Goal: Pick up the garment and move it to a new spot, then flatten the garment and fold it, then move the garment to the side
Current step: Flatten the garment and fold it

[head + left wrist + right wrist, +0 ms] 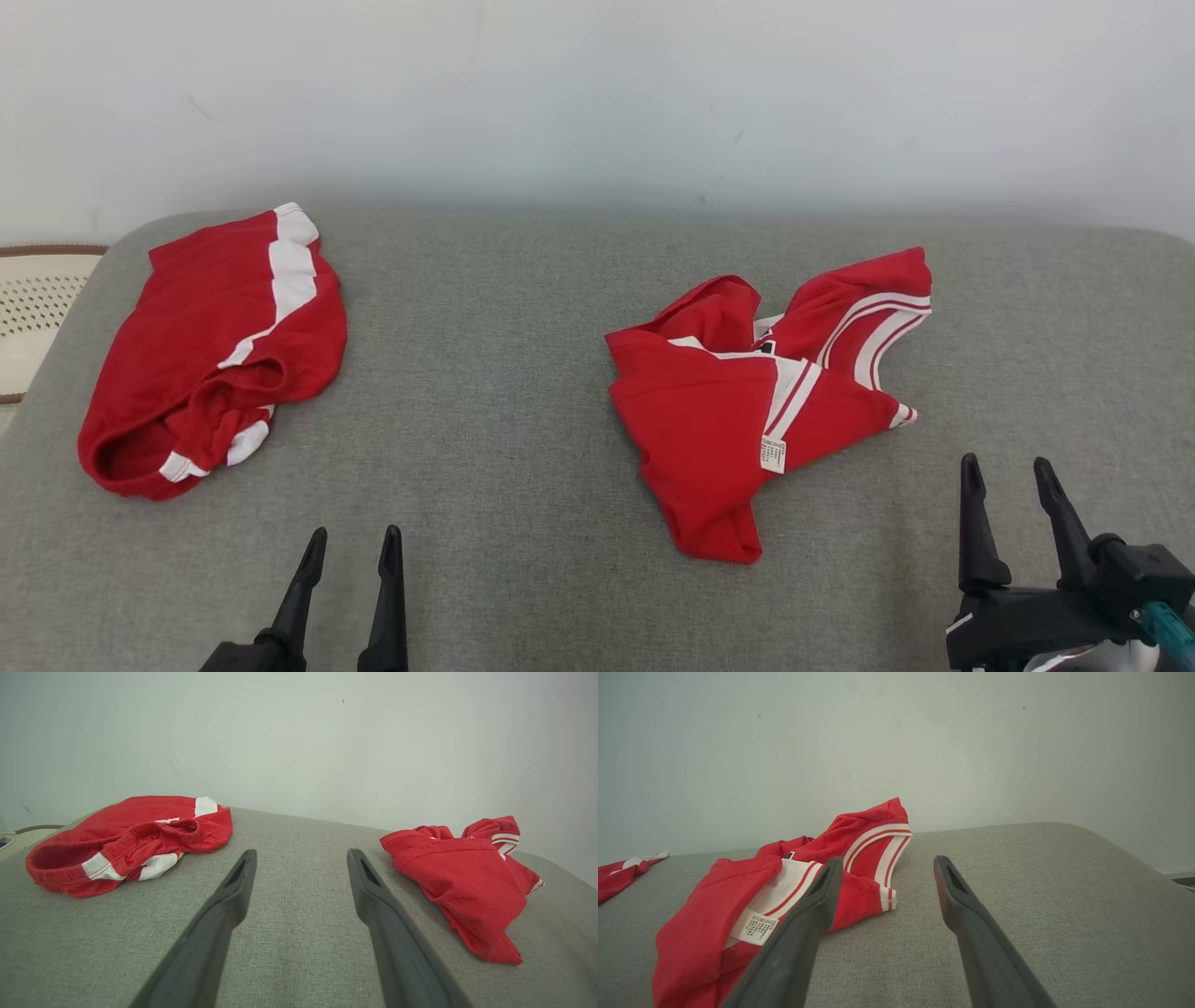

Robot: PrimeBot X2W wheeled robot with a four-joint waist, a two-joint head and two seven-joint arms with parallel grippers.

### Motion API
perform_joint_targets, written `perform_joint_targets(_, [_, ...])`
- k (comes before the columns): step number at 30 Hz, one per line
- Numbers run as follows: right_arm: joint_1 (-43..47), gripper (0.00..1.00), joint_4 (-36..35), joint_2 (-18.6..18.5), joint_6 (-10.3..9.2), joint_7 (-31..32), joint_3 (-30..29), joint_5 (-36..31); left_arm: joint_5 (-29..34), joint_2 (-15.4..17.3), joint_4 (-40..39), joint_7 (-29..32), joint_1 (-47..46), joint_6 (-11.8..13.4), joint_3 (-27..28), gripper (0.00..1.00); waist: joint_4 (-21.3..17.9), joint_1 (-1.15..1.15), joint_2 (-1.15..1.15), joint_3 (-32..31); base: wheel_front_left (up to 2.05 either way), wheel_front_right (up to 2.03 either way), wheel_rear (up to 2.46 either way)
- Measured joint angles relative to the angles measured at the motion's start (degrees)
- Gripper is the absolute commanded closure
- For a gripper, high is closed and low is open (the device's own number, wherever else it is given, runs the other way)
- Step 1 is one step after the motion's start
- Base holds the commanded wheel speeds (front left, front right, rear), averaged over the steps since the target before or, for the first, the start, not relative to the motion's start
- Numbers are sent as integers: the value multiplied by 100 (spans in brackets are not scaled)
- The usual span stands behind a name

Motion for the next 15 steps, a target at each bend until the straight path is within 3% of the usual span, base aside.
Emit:
perform_joint_targets(6, [157, 0, -242, 176, 0, 138, -9, -99, 112, 2, 101, 0, -140, -116, -99, 0, -120, 0, 0, 65, 0, 0, 0])
perform_joint_targets(15, [-3, 0, -248, 328, 0, 156, 133, -103, 416, 0, 925, 31, -1393, -576, -904, 0, -649, 0, 0, 268, 0, 0, 0])
